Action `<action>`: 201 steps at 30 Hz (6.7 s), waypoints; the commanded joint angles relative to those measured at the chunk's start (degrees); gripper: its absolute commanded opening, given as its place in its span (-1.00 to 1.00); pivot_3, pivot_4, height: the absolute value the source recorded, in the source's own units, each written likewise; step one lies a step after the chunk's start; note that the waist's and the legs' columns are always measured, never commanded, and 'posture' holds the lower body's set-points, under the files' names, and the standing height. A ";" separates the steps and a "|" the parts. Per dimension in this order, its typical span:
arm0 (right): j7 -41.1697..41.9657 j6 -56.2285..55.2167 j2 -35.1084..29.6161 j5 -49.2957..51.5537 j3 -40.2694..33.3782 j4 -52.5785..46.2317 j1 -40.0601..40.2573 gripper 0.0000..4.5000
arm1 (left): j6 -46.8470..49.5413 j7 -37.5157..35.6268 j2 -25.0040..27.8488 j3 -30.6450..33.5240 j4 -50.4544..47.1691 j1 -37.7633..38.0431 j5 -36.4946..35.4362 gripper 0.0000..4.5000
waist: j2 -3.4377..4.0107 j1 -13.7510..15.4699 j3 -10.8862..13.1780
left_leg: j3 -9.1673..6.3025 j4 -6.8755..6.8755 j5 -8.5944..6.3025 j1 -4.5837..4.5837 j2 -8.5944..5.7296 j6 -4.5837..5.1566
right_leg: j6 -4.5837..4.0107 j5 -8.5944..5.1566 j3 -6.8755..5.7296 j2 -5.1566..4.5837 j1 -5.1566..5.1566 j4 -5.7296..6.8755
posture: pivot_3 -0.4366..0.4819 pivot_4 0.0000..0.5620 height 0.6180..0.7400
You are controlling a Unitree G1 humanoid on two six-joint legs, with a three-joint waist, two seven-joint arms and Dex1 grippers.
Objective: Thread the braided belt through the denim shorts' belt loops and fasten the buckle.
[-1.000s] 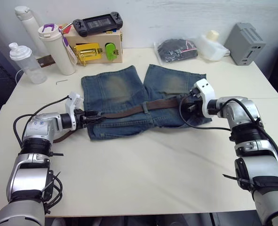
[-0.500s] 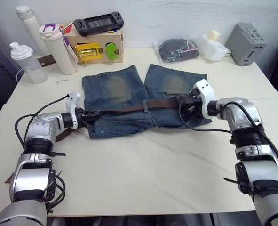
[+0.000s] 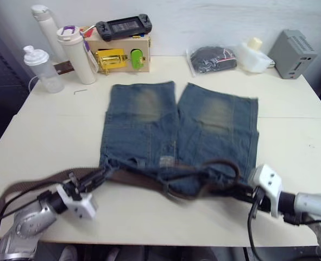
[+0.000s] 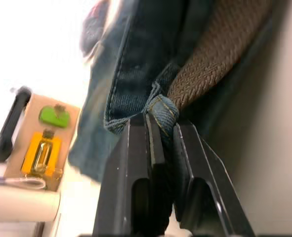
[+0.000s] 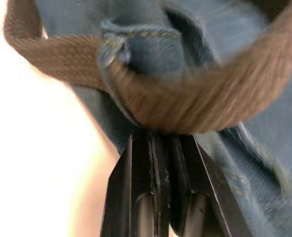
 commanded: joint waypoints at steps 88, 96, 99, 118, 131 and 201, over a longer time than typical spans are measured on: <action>-38.89 -18.63 19.87 -28.81 34.11 91.63 -75.66 -0.45 | 40.08 -1.69 -4.03 -40.85 59.16 -64.02 -1.70 -1.00 | -0.49 -0.54 -1.77 | -0.49 0.09 -0.22 0.31 -0.31 -0.03 | 0.01 0.04 -0.10 -0.26 -0.11 0.93 | -0.05 -0.47 1.00; -36.46 -18.78 19.19 -27.08 30.87 87.14 -73.57 1.00 | 40.93 -2.46 -2.26 -36.75 51.37 -60.35 -3.72 -0.56 | -0.49 -1.24 -1.77 | -0.58 -0.01 -0.22 0.32 -0.34 -0.03 | 0.01 0.04 -0.12 -0.30 -0.10 0.92 | -0.05 -0.47 1.00; -32.42 -10.47 17.46 -23.60 26.52 69.73 -67.38 1.00 | 41.81 -2.91 -0.08 -34.34 42.58 -57.37 -5.00 -0.01 | -0.45 -1.43 -1.75 | -0.68 -0.04 -0.23 0.23 -0.34 -0.03 | 0.01 0.04 -0.11 -0.30 -0.15 0.93 | -0.05 -0.47 1.00; -12.94 26.09 15.93 16.10 7.15 1.83 -42.32 1.00 | 112.37 -1.69 -1.69 10.43 -36.44 -27.39 -29.88 0.96 | -0.09 -1.51 -1.21 | -0.45 0.15 -0.13 -1.17 -0.27 -0.09 | 0.01 0.04 0.00 -0.21 -1.64 1.49 | -0.05 -0.47 1.00; -10.74 17.58 17.28 13.60 23.60 7.53 -44.66 1.00 | 156.66 14.76 -44.97 50.76 -65.16 -40.30 -25.75 0.96 | -1.11 0.92 -0.62 | -0.69 0.36 -0.14 -0.79 -0.22 -0.08 | 0.08 0.08 -0.12 -0.03 -0.63 0.31 | -0.05 -0.47 1.00; -25.21 14.58 21.90 8.94 23.75 7.70 -45.41 1.00 | 112.51 -18.84 -0.01 5.69 -2.22 -40.29 -58.75 -0.85 | -0.44 -1.44 -0.17 | -1.19 -0.27 -0.12 -0.01 -0.15 -0.34 | 0.06 0.07 -0.16 0.14 0.03 -0.02 | -0.05 -0.47 1.00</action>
